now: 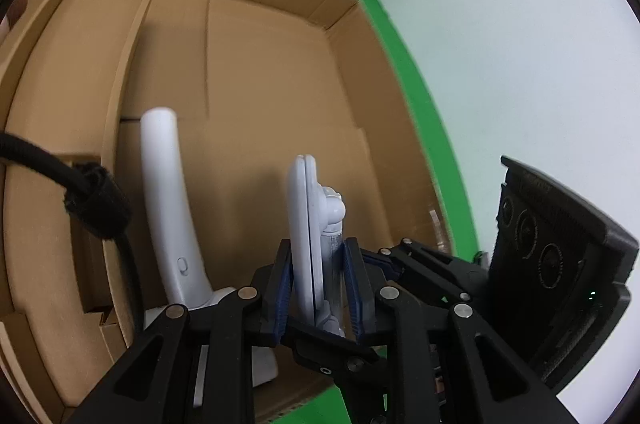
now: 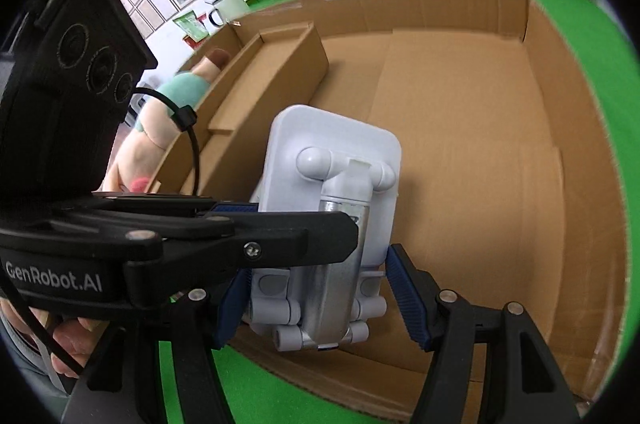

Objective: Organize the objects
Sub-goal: 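Carry the phone stand with the left gripper over the large box, then lower the phone stand beside the hair dryer and open the left gripper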

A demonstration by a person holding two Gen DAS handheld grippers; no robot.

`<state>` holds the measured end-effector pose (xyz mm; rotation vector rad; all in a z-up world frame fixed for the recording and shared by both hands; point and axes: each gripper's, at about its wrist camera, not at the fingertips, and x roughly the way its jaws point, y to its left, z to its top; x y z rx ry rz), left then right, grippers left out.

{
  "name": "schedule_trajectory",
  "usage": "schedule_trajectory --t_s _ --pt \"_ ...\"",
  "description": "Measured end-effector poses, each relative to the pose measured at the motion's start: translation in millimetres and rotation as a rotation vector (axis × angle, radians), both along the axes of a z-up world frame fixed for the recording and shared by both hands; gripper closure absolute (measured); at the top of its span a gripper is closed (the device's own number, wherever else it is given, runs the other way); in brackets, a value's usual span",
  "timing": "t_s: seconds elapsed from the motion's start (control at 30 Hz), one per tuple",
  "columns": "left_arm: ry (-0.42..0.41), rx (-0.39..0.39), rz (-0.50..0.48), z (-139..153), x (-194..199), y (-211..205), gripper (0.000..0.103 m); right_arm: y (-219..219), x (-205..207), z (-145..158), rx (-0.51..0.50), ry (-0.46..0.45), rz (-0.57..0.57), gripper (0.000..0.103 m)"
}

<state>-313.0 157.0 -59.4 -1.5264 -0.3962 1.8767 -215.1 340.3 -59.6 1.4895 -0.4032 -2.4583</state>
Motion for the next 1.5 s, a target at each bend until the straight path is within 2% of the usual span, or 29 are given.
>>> schedule_trajectory --t_s 0.13,0.3,0.4,0.47,0.57,0.63,0.7,0.73,0.77,0.8,0.83,0.97,1.07,1.17,1.37,1.5 --pt "0.005 -0.025 0.002 -5 1 1 0.081 -1 -2 -4 -0.005 -0.028 0.008 0.04" --pt "0.024 -0.046 0.05 6 1 -11 0.078 4 -1 -7 -0.03 -0.056 -0.005 0.04" --pt "0.107 -0.053 0.05 27 11 -26 0.075 9 2 -8 -0.037 -0.064 -0.021 0.038" --pt "0.183 -0.102 0.069 40 22 -40 0.075 15 4 -8 -0.062 -0.068 -0.023 0.038" --pt "0.288 -0.223 0.103 52 41 -62 0.075 20 4 -5 -0.066 -0.062 -0.023 0.038" --pt "0.315 -0.278 0.111 51 52 -73 0.075 19 2 -5 -0.038 -0.058 -0.029 0.038" --pt "0.311 -0.317 0.103 42 57 -75 0.075 13 -9 -8 0.014 -0.079 -0.039 0.039" --pt "0.308 -0.337 0.1 37 60 -74 0.075 11 -12 -12 0.044 -0.096 -0.042 0.046" --pt "0.305 -0.345 0.101 33 64 -76 0.074 8 -10 -9 0.064 -0.076 -0.036 0.052" --pt "0.31 -0.33 0.111 31 66 -80 0.074 6 -10 -10 0.062 -0.084 -0.025 0.057" --pt "0.305 -0.321 0.125 29 67 -80 0.074 4 -10 -9 0.078 -0.082 -0.025 0.058" --pt "0.242 -0.266 0.184 22 72 -88 0.074 3 -8 -9 0.1 -0.082 -0.062 0.058" --pt "0.188 -0.221 0.235 16 73 -97 0.074 10 -7 -9 0.098 -0.093 -0.161 0.059" --pt "0.165 -0.222 0.27 15 73 -97 0.074 13 -10 -11 0.083 -0.115 -0.244 0.058" --pt "0.118 -0.219 0.31 13 62 -97 0.074 6 -10 -13 0.059 -0.167 -0.246 0.058" --pt "0.108 -0.225 0.305 12 57 -97 0.071 10 -12 -11 0.021 -0.166 -0.269 0.056"
